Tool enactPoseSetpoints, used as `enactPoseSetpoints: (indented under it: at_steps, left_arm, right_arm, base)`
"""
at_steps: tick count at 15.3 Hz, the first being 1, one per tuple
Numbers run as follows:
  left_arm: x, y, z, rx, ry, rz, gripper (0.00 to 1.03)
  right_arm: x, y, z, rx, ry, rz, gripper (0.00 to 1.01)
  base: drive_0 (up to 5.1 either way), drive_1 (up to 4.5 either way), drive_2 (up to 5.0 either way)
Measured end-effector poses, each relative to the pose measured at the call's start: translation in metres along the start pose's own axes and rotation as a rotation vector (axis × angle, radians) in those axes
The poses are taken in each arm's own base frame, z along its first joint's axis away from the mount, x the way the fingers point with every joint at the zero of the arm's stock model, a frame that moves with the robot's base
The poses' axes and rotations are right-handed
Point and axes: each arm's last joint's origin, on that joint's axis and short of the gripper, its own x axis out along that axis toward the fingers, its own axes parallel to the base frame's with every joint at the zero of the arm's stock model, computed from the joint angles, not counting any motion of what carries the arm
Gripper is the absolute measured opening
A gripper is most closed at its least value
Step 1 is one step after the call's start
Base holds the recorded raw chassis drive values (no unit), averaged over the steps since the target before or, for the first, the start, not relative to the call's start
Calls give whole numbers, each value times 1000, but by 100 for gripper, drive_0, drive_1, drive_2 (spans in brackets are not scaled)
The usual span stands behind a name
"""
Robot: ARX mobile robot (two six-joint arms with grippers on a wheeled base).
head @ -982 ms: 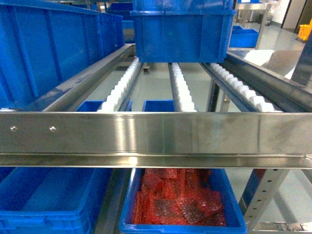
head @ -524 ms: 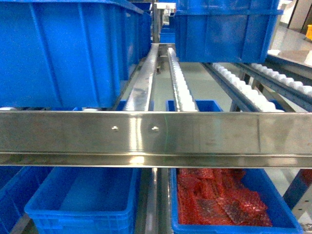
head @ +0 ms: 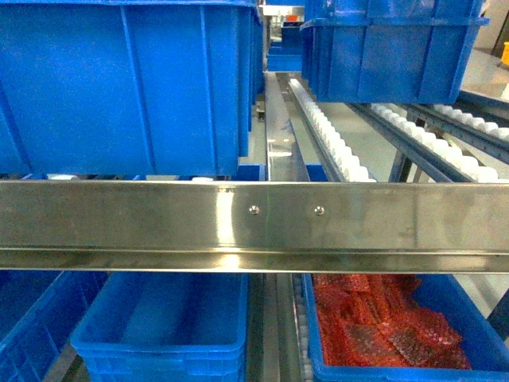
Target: Pick blue part to blue bin on bottom shelf
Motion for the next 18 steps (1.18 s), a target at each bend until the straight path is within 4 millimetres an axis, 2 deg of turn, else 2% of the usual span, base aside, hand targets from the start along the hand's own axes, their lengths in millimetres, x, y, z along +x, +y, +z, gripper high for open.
enactPoseSetpoints:
  at_steps: [18]
  left_arm:
    - [0,0,0,0,1,0,43]
  right_arm:
    - [0,0,0,1,0,-4,98]
  base:
    - [0,0,0]
